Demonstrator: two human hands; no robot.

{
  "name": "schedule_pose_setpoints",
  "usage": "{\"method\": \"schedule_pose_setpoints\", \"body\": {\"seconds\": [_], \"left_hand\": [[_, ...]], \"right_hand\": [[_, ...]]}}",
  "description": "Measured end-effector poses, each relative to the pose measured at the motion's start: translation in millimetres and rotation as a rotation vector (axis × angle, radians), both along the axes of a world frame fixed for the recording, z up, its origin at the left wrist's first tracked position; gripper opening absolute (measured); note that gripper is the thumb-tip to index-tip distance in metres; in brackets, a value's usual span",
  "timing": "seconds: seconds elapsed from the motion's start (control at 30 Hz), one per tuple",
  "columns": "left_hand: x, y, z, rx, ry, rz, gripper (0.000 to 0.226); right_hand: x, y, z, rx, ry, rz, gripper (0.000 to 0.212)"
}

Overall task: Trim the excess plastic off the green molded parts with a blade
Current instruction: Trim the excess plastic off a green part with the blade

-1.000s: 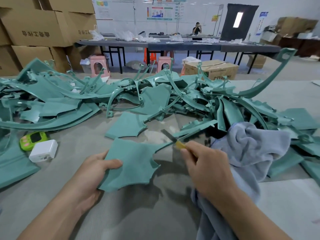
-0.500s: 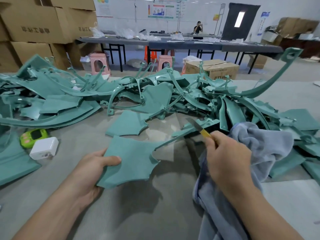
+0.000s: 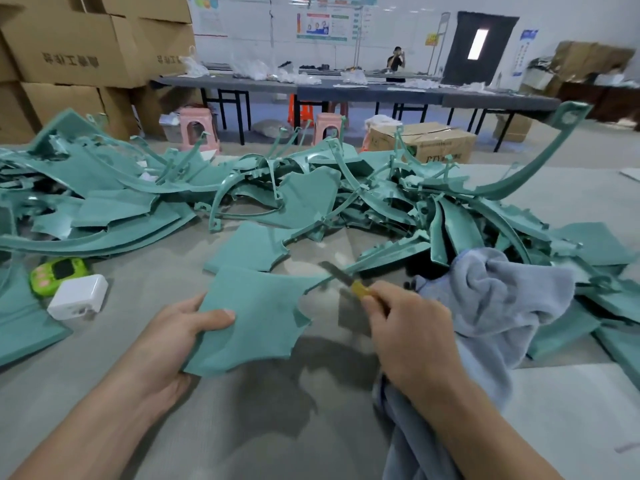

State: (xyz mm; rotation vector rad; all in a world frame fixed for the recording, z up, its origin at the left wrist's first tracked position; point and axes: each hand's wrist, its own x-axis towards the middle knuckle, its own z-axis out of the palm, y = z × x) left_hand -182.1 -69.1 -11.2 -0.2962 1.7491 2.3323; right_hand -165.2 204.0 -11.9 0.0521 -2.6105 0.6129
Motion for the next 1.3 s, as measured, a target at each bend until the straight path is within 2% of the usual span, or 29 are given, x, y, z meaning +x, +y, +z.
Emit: {"method": "schedule_pose_setpoints", "body": {"seconds": [0.07, 0.1, 0.17, 0.23, 0.27, 0.33, 0.4, 0.47, 0.6, 0.7, 0.77, 0.87, 0.93, 1.03, 1.1, 1.17, 1.23, 1.27, 1.3], "left_hand": [[-0.4, -3.0, -0.1, -0.032, 0.016, 0.025, 0.044], [-0.4, -3.8, -0.2, -0.047, 0.019, 0.030, 0.041], [-0.4, -2.9, -0.1, -0.069, 0.022, 0.028, 0.030], [1.0, -1.5, -0.5, -0.075, 0.025, 0.028, 0.027], [1.6, -1.0, -0.3, -0.068, 0.025, 0.028, 0.029], [1.8, -0.6, 0.6, -0.069, 0.025, 0.032, 0.032], [2.3, -0.6, 1.3, -0.099, 0.042, 0.043, 0.030], [3.1, 1.7, 1.6, -0.116, 0.063, 0.069, 0.028], [6.9, 17.0, 2.6, -0.076, 0.117, 0.138, 0.031], [9.9, 30.7, 1.1, 0.021, 0.130, 0.132, 0.031], [11.3, 36.0, -1.6, 0.046, 0.126, 0.078, 0.028], [11.7, 36.9, -5.7, -0.016, 0.114, 0.008, 0.032], [10.9, 35.8, -8.3, -0.095, 0.131, -0.019, 0.041], [9.5, 30.7, -6.7, -0.099, 0.239, 0.011, 0.072], [11.0, 19.5, -2.4, -0.226, 0.446, 0.086, 0.098], [17.0, 8.2, 4.2, -0.613, 0.702, 0.054, 0.112], [21.7, 5.6, 5.8, -1.062, 0.898, 0.017, 0.115], [22.9, 8.0, 5.0, -1.210, 0.969, 0.020, 0.112], [24.1, 13.0, 5.5, -1.264, 1.028, 0.034, 0.104]], "right_hand": [[-5.4, 15.5, 6.9, -0.104, 0.076, -0.177, 0.031], [-2.7, 18.1, 8.3, -0.177, 0.129, -0.152, 0.032], [6.6, 6.8, 8.4, -0.190, 0.141, 0.064, 0.026], [9.5, -9.6, 1.1, -0.068, -0.015, 0.214, 0.025], [5.6, -11.4, -1.8, -0.008, -0.075, 0.171, 0.027], [-5.9, -0.8, 1.4, -0.037, -0.071, -0.053, 0.033], [-5.2, 12.1, 5.2, -0.198, 0.046, -0.166, 0.035], [-0.2, 14.4, 7.4, -0.406, 0.039, -0.083, 0.033], [8.4, -18.4, 11.3, -0.939, -0.287, 0.275, 0.025], [12.5, -37.6, 7.6, -1.223, -0.438, 0.346, 0.024], [11.7, -39.5, 7.4, -1.323, -0.461, 0.332, 0.025], [8.8, -32.6, 9.2, -1.325, -0.406, 0.289, 0.025], [8.7, -29.9, 9.2, -1.257, -0.354, 0.280, 0.023], [7.1, -26.6, 8.8, -1.105, -0.223, 0.270, 0.025], [4.4, -23.6, 8.7, -1.069, -0.160, 0.229, 0.030], [1.6, -20.8, 7.4, -1.086, -0.173, 0.148, 0.029], [0.0, -19.4, 6.1, -1.202, -0.275, 0.110, 0.023], [0.0, -18.9, 6.0, -1.251, -0.328, 0.113, 0.022], [0.0, -18.4, 5.9, -1.262, -0.362, 0.123, 0.022]]}}
